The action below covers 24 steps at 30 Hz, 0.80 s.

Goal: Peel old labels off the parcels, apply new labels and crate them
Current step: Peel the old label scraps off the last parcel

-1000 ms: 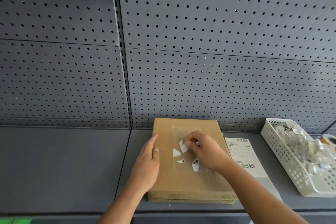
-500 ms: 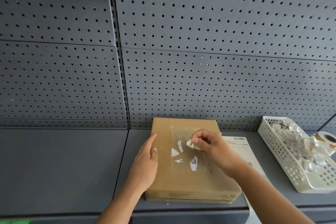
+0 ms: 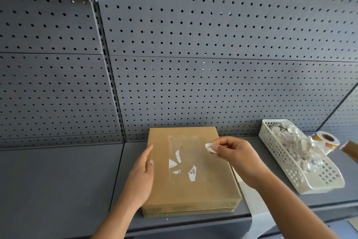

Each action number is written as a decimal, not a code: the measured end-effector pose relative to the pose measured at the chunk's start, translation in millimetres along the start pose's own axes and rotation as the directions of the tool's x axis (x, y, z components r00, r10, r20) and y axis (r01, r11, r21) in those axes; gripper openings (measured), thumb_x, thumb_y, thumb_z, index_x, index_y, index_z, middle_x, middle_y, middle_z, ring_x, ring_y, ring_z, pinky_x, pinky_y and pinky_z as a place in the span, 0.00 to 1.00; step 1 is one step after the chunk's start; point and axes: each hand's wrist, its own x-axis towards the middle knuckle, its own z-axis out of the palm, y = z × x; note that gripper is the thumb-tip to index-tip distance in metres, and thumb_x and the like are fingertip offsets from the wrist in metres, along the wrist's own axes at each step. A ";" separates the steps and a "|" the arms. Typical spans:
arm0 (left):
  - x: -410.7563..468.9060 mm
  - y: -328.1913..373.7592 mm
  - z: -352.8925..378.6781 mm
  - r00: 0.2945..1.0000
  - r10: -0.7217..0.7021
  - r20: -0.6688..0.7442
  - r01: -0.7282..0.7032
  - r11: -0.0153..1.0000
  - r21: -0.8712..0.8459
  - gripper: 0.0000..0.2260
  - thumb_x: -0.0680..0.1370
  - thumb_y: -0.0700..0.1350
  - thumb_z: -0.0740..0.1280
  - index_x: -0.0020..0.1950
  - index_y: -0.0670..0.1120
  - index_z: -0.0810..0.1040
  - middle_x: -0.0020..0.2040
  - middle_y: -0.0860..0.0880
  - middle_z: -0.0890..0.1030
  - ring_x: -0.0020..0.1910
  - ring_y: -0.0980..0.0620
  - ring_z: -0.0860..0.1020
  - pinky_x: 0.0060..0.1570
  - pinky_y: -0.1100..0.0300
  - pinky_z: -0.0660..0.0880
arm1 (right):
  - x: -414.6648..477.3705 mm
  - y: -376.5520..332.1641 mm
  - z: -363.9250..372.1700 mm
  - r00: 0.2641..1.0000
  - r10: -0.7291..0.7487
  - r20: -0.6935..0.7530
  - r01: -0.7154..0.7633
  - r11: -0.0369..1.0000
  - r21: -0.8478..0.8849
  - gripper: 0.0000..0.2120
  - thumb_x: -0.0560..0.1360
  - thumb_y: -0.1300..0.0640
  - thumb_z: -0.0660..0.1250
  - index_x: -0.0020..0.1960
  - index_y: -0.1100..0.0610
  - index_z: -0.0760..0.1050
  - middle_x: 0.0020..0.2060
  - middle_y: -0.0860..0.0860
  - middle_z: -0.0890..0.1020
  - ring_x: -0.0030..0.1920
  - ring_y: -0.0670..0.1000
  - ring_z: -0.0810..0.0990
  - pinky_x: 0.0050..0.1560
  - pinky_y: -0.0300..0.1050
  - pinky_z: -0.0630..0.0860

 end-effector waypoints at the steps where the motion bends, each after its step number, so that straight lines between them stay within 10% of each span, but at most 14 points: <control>1: 0.2 -0.8 -1.0 1.000 0.000 -0.002 0.000 1.000 0.005 0.20 0.87 0.50 0.51 0.78 0.66 0.58 0.79 0.61 0.60 0.77 0.56 0.61 0.72 0.55 0.61 | -1.7 -1.4 -4.2 1.000 0.000 -0.016 0.001 1.000 0.001 0.05 0.74 0.61 0.74 0.47 0.63 0.82 0.47 0.57 0.86 0.48 0.54 0.84 0.55 0.44 0.79; 12: 1.2 2.3 2.7 1.000 -0.001 -0.008 0.001 1.000 0.009 0.20 0.86 0.50 0.51 0.78 0.66 0.59 0.79 0.59 0.62 0.77 0.52 0.63 0.71 0.52 0.62 | -20.1 -5.0 -115.6 0.856 -0.146 -0.495 -0.062 0.923 -0.380 0.02 0.76 0.61 0.71 0.44 0.57 0.82 0.31 0.53 0.84 0.31 0.48 0.81 0.37 0.40 0.77; 24: -1.9 9.8 2.8 1.000 -0.026 0.000 0.026 1.000 -0.005 0.20 0.86 0.50 0.51 0.76 0.67 0.61 0.79 0.57 0.62 0.77 0.49 0.63 0.59 0.55 0.63 | -26.0 15.2 -213.3 0.687 -0.269 -0.675 -0.418 0.613 -0.670 0.11 0.79 0.62 0.62 0.55 0.59 0.83 0.61 0.60 0.76 0.57 0.60 0.75 0.60 0.51 0.70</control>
